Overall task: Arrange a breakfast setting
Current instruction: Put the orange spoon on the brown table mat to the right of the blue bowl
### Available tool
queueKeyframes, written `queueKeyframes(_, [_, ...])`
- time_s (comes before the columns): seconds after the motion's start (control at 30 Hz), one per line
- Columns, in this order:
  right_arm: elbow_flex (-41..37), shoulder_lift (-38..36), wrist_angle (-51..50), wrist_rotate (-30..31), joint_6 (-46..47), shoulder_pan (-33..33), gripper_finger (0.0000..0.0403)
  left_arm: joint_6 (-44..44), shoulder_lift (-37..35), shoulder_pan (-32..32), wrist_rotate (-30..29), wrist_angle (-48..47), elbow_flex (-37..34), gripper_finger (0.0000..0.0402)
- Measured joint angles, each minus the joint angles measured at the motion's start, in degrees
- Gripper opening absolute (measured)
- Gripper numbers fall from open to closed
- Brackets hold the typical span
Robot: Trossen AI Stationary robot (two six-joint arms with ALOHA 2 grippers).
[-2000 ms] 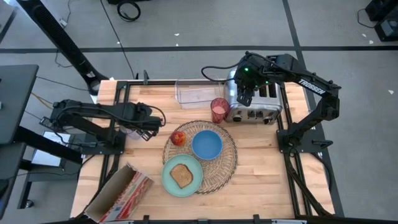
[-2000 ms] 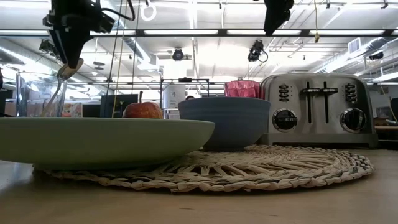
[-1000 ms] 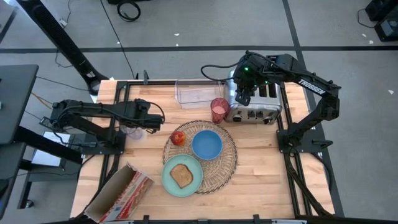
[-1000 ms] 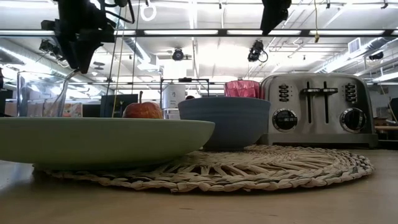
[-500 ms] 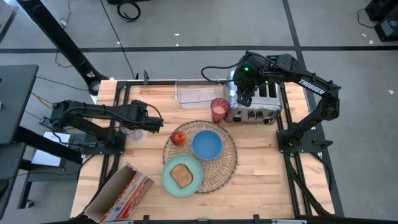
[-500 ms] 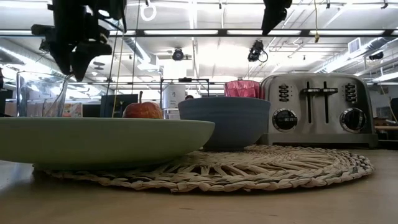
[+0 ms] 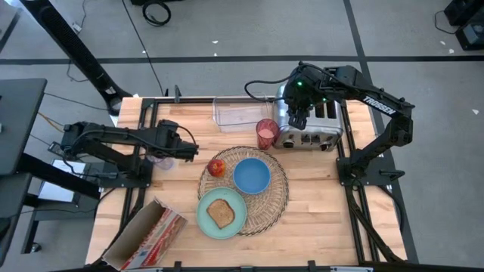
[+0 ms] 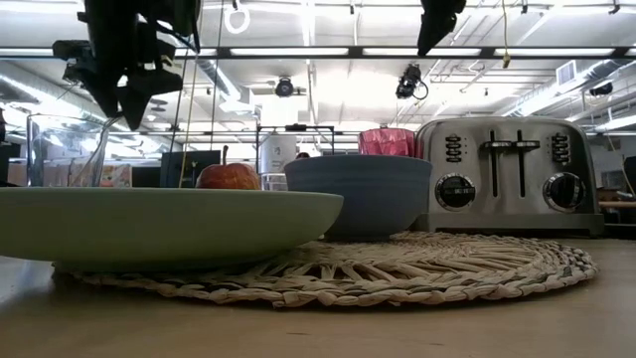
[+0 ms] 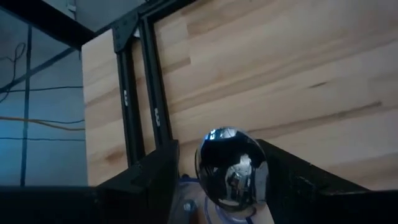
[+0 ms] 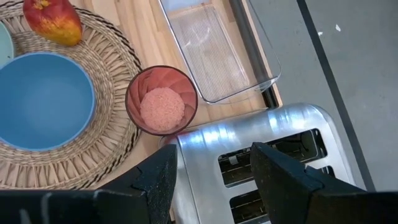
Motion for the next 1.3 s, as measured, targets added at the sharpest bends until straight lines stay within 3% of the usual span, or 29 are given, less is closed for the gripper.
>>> queueKeyframes(0.43, [0.00,0.00,0.71,0.10,-0.35,0.00,0.0210,-2.07,0.00,0.80,-2.21,1.44,-4.21,0.0208])
queueKeyframes(0.87, [0.00,0.00,1.11,0.33,-1.21,0.00,0.0210,-2.06,0.00,1.99,-2.77,2.23,-4.21,0.0114])
queueKeyframes(1.3, [0.00,0.00,1.18,0.57,-1.54,-0.01,0.0210,-3.08,0.00,1.99,-2.77,0.93,-4.21,0.0102])
